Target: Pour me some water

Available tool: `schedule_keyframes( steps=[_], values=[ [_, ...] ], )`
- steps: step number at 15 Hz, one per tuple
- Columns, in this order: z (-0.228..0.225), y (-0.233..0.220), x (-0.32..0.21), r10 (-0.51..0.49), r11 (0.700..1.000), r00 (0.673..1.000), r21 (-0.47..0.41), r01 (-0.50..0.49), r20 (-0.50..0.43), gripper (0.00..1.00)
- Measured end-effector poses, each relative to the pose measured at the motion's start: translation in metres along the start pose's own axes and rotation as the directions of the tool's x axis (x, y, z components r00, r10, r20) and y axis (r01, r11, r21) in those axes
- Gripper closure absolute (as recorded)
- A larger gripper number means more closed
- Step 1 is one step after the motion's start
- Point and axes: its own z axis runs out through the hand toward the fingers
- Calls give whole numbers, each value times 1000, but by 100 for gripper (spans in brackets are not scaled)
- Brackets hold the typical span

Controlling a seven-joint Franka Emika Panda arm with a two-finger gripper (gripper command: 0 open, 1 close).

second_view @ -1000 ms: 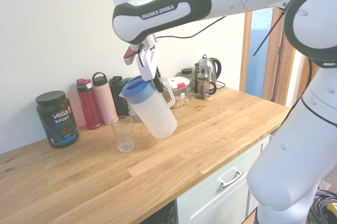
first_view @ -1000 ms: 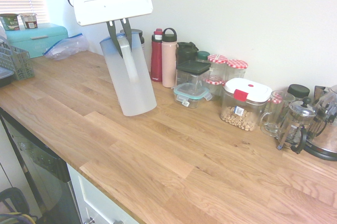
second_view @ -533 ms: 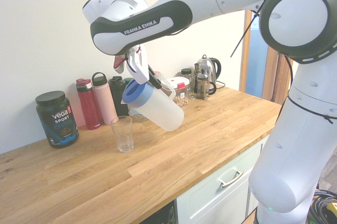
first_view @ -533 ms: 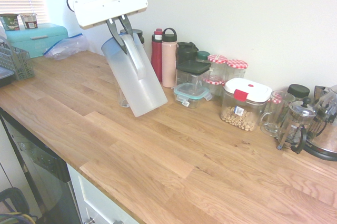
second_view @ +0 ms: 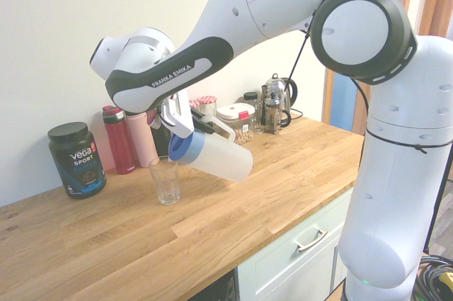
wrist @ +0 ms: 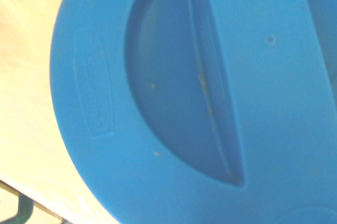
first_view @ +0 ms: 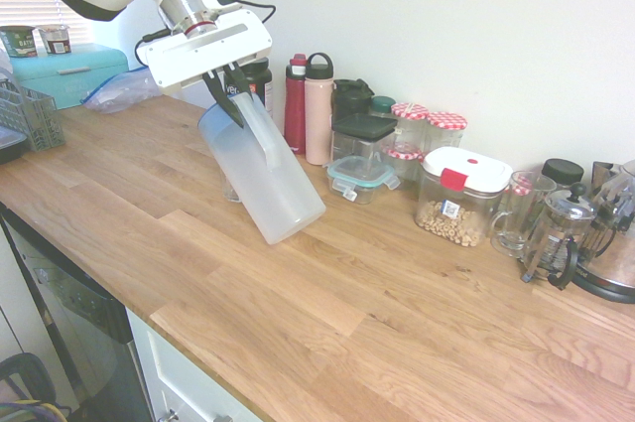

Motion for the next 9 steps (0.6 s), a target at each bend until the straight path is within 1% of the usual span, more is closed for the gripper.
schedule_keyframes(
  steps=[4,9],
  values=[
    [-5,6,0,9,999,1000,-31,-10,-8,100],
    [-13,17,5,20,995,1000,-101,-21,-20,100]
  ],
)
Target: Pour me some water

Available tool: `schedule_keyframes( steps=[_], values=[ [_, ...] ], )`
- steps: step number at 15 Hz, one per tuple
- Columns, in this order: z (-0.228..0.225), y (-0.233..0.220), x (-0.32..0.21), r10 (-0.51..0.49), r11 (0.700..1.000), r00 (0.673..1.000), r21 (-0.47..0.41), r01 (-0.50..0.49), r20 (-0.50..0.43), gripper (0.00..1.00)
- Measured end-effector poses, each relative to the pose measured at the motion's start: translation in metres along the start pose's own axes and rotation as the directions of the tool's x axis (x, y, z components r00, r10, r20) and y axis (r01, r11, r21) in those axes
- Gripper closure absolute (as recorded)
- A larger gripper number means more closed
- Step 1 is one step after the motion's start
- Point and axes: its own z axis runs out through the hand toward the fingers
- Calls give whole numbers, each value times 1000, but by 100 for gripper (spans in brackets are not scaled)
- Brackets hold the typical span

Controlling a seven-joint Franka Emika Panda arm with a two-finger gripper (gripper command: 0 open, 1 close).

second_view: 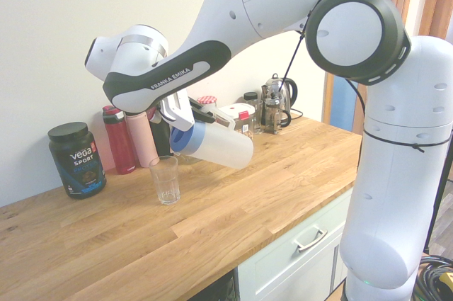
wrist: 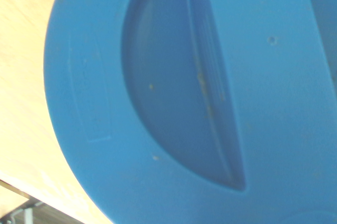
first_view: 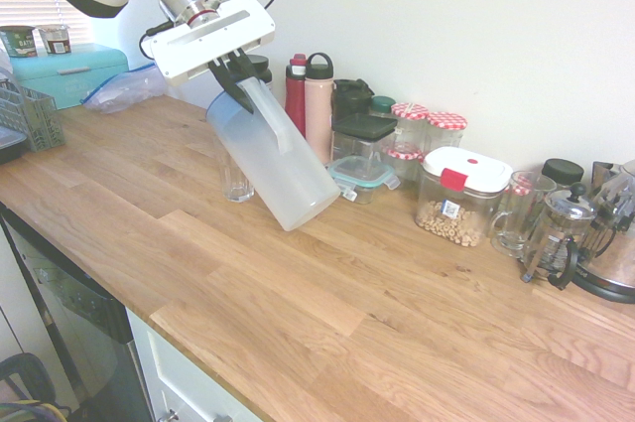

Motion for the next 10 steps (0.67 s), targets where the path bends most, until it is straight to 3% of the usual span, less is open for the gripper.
schedule_keyframes(
  steps=[7,10],
  values=[
    [-9,-5,11,-6,1000,1000,-20,5,-18,100],
    [-16,2,10,14,999,1000,31,-14,-24,100]
  ],
)
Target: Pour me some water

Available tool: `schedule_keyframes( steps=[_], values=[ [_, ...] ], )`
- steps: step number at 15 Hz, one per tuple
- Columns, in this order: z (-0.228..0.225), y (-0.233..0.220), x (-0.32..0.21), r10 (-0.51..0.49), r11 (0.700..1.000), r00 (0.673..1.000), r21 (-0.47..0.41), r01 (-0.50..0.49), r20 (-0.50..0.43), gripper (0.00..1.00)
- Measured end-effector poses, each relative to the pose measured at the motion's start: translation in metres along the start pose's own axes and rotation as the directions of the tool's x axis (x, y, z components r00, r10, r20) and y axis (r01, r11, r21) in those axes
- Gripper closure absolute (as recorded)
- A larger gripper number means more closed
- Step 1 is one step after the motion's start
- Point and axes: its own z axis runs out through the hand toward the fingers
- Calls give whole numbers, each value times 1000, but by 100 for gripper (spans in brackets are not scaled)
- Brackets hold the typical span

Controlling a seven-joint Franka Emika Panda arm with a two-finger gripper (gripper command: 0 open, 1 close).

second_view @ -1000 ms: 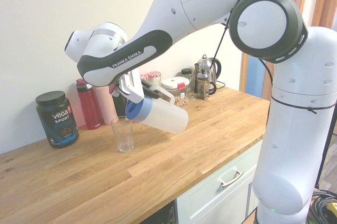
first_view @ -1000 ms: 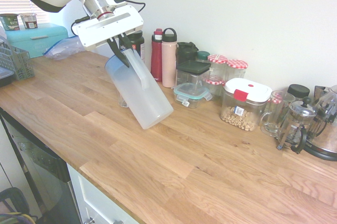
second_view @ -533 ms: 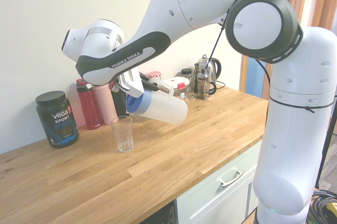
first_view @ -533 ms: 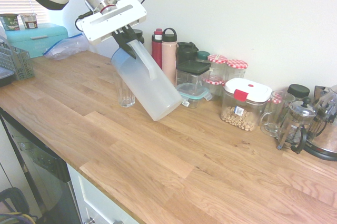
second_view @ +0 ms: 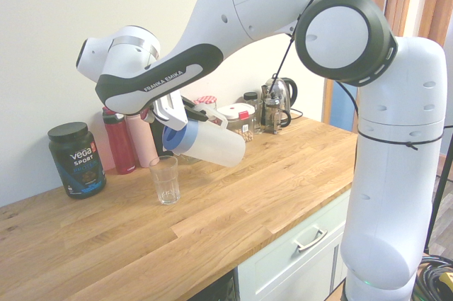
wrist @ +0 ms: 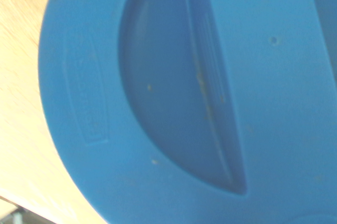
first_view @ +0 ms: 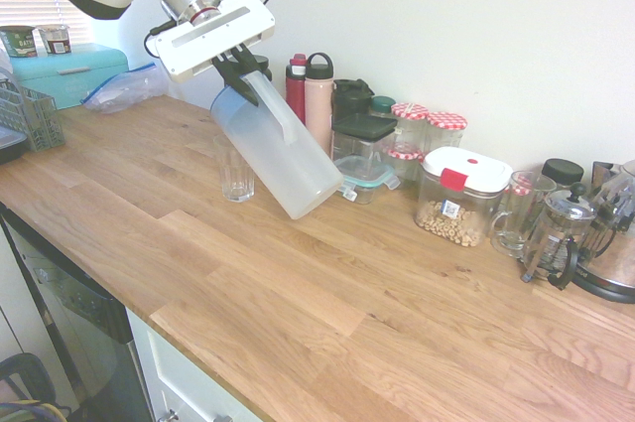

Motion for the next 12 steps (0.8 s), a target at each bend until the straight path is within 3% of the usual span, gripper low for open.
schedule_keyframes(
  steps=[3,5,8,12],
  values=[
    [-16,37,-18,82,987,996,139,-76,-34,100],
    [-18,79,-40,165,957,986,250,-150,-39,100],
    [15,136,-64,298,878,954,391,-276,4,100],
    [61,160,-76,433,736,891,516,-438,140,100]
  ],
)
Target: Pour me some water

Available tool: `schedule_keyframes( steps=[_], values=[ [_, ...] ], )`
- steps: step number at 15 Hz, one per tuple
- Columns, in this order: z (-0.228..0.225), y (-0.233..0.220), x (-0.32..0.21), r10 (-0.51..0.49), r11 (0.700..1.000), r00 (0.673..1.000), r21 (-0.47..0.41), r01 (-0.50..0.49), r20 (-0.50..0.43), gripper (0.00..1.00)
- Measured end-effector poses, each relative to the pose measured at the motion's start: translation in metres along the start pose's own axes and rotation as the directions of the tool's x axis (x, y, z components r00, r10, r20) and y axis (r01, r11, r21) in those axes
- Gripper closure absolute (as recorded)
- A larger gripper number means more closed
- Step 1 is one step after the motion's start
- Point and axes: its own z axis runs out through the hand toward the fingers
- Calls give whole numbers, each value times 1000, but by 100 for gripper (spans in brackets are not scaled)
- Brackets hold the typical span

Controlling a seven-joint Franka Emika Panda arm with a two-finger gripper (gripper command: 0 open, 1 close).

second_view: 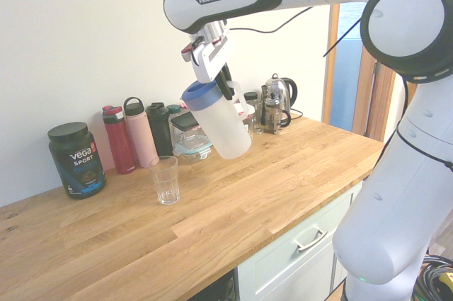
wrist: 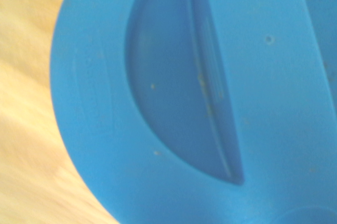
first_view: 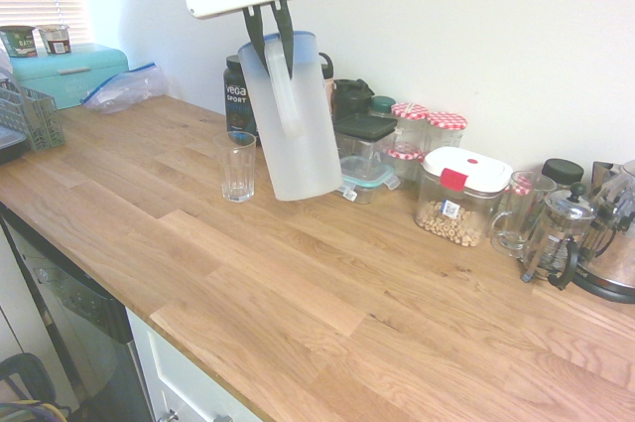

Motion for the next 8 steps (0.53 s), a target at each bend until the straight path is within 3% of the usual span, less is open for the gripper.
schedule_keyframes(
  steps=[4,8],
  values=[
    [35,28,-4,186,974,982,127,-190,42,100],
    [50,55,-11,360,908,933,221,-356,22,100]
  ],
)
